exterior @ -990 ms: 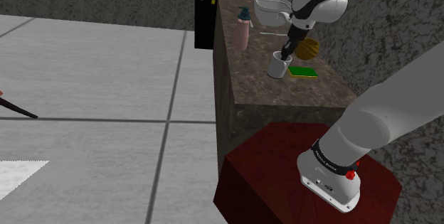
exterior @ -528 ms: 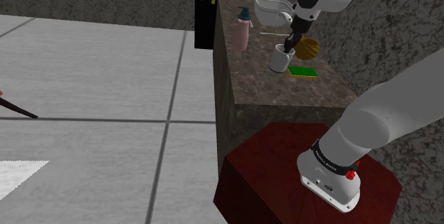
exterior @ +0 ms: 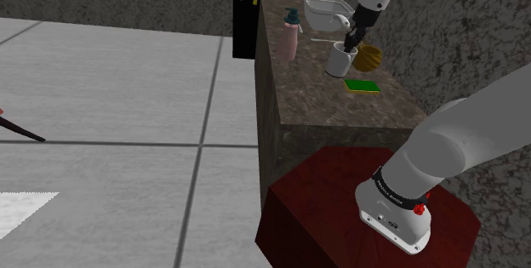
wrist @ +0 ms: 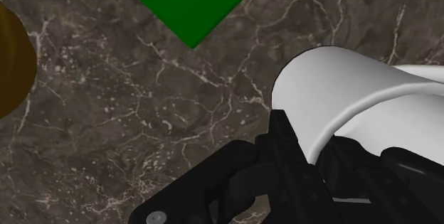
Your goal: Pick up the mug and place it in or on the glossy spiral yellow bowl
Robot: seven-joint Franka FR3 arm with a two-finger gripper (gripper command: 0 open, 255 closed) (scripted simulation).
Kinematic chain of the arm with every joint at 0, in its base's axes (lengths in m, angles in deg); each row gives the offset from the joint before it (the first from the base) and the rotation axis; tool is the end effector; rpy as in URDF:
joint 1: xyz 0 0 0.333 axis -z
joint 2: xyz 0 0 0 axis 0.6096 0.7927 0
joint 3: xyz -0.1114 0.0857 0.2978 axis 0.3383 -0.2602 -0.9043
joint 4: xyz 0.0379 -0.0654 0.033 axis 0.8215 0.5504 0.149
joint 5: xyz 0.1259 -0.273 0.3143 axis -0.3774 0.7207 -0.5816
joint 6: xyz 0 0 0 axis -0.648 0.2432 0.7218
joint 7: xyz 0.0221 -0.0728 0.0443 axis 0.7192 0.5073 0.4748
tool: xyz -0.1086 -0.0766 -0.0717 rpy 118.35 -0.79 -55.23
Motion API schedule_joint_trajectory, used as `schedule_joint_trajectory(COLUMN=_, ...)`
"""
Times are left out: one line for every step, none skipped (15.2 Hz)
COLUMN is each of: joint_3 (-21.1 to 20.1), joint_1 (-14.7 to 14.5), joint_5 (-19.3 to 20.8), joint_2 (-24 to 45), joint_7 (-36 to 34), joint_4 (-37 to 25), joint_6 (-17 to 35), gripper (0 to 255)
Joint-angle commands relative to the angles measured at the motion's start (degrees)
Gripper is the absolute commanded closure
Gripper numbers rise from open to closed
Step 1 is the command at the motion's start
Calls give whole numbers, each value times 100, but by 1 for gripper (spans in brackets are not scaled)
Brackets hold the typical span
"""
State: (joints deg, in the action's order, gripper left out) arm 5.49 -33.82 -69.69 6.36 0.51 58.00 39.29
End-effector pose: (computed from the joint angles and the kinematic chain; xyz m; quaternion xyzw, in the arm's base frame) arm 0.4198 -0.2421 0.3871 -0.9967 -0.0671 -0.0251 0.0375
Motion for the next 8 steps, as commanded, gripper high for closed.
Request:
schedule_joint_trajectory(joint_3=-28, joint_1=1, joint_5=12, joint_2=-56, joint_7=-31, joint_4=-104, joint_6=-159, gripper=255)
schedule_joint_trajectory(joint_3=-40, joint_1=2, joint_5=18, joint_2=-83, joint_7=-43, joint_4=-160, joint_6=-240, gripper=255)
schedule_joint_trajectory(joint_3=-52, joint_1=3, joint_5=23, joint_2=-108, joint_7=-54, joint_4=-217, joint_6=-320, gripper=255)
schedule_joint_trajectory(joint_3=-63, joint_1=3, joint_5=27, joint_2=-132, joint_7=-65, joint_4=-275, joint_6=-401, gripper=255)
schedule_joint_trajectory(joint_3=-74, joint_1=3, joint_5=30, joint_2=-154, joint_7=-75, joint_4=-335, joint_6=-481, gripper=255)
schedule_joint_trajectory(joint_3=-85, joint_1=3, joint_5=33, joint_2=-174, joint_7=-85, joint_4=-395, joint_6=-560, gripper=255)
schedule_joint_trajectory(joint_3=-96, joint_1=3, joint_5=36, joint_2=-193, joint_7=-94, joint_4=-456, joint_6=-640, gripper=255)
schedule_joint_trajectory(joint_3=-107, joint_1=2, joint_5=37, joint_2=-211, joint_7=-103, joint_4=-519, joint_6=-719, gripper=255)
